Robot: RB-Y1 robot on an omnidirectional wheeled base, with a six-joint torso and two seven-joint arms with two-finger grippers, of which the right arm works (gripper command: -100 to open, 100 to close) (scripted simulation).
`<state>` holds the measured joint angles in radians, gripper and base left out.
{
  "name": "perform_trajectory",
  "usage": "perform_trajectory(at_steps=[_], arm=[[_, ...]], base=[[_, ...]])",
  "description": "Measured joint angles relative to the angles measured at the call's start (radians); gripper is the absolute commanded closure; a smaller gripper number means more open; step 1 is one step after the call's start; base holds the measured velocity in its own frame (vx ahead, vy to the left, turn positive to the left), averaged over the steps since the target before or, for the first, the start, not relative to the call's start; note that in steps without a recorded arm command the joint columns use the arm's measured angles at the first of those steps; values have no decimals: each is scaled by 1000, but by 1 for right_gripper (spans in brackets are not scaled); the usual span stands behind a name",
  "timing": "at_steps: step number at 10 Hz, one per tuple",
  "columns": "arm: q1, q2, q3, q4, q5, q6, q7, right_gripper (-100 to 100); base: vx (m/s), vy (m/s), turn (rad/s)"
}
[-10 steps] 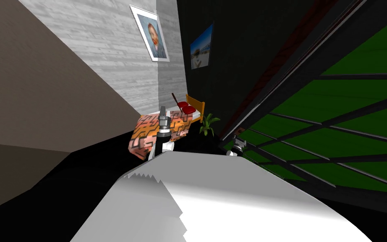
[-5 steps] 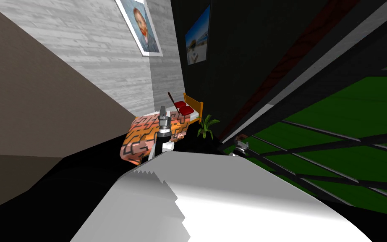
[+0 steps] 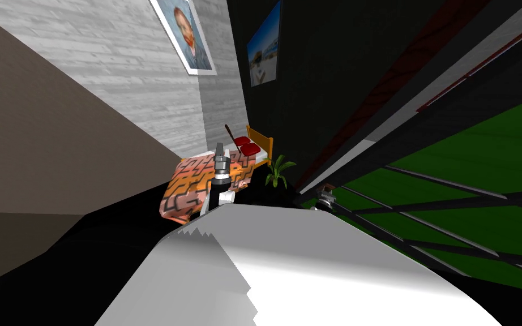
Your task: Pull the door open
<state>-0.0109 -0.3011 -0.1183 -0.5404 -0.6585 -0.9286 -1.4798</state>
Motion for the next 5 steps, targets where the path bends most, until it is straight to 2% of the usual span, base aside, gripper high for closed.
perform_trajectory(at_steps=[2, 3, 5], arm=[[1, 2, 2, 1, 1, 3, 0, 100], [1, 2, 2, 1, 1, 3, 0, 100], [4, -3, 18, -10, 12, 5, -10, 100]], base=[[-3, 2, 0], [-119, 2, 47], [-208, -3, 67]])
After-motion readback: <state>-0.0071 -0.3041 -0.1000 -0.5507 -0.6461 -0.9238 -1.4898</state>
